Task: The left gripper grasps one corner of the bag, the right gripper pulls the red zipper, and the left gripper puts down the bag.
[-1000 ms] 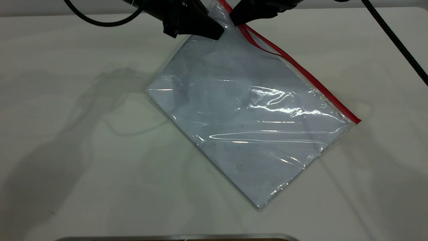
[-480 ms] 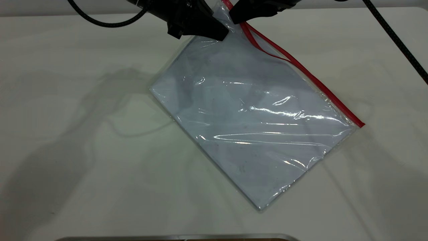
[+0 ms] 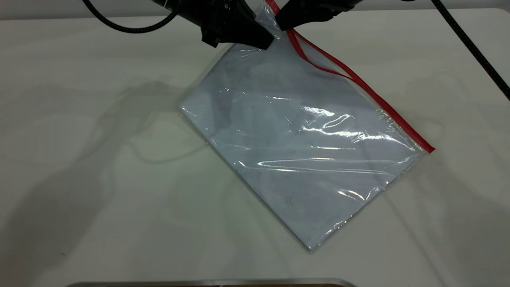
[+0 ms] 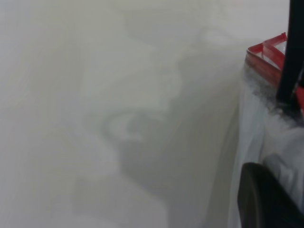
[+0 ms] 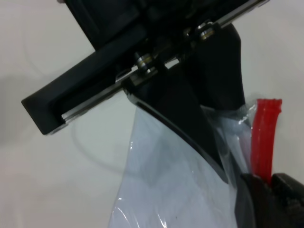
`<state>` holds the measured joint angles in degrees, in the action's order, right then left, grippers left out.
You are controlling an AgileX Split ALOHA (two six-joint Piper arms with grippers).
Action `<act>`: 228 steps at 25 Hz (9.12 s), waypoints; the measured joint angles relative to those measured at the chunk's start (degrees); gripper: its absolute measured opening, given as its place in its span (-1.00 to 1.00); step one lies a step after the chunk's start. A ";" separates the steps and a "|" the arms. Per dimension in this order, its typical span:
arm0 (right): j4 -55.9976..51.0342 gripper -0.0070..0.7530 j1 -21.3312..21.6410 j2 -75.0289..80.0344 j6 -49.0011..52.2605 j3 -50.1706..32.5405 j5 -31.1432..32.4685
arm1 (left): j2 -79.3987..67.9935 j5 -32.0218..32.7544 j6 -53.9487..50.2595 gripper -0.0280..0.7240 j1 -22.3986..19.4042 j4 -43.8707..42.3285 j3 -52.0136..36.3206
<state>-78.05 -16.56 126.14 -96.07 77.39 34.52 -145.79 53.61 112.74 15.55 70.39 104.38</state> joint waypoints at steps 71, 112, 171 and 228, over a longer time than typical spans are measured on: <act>49.95 -0.84 8.07 5.24 42.68 0.33 3.24 | -0.04 -3.11 -7.98 -0.79 -6.94 -2.68 -0.05; 51.93 0.53 8.18 -35.16 56.09 -0.14 1.77 | 33.41 -0.97 -85.66 0.67 -7.42 -54.47 0.00; 65.35 0.53 8.18 -127.08 76.92 -49.69 31.34 | 130.19 12.72 -106.42 0.63 -7.42 -65.74 -74.23; 65.20 0.53 11.47 -127.08 76.99 -49.69 31.34 | 146.87 11.56 -105.37 0.62 -11.51 -65.87 -76.49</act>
<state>-12.85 -5.09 -0.94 -19.09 27.69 65.86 1.07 65.17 7.37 4.04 4.53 27.88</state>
